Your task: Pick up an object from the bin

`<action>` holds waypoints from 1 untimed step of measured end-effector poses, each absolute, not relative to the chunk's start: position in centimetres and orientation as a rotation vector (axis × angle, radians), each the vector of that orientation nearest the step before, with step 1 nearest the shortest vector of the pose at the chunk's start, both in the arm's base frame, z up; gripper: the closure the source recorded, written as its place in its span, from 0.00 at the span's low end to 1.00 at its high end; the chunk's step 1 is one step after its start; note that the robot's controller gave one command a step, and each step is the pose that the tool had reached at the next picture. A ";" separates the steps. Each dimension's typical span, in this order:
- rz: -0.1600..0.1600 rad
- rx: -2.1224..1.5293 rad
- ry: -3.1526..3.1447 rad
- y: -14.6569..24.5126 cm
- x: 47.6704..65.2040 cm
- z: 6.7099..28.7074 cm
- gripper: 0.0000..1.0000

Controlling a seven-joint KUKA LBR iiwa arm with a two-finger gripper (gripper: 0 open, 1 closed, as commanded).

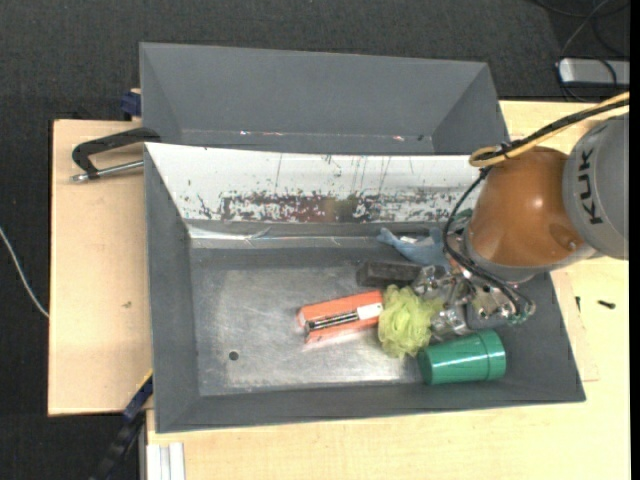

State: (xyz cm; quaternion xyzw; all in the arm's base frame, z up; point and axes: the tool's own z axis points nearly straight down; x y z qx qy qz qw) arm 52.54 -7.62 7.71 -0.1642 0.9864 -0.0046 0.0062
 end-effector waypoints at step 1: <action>-0.012 -0.514 3.090 -7.6 52.4 8.1 1.00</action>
Offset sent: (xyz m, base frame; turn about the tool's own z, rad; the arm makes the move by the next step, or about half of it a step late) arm 0.0000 0.0000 0.0218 0.0000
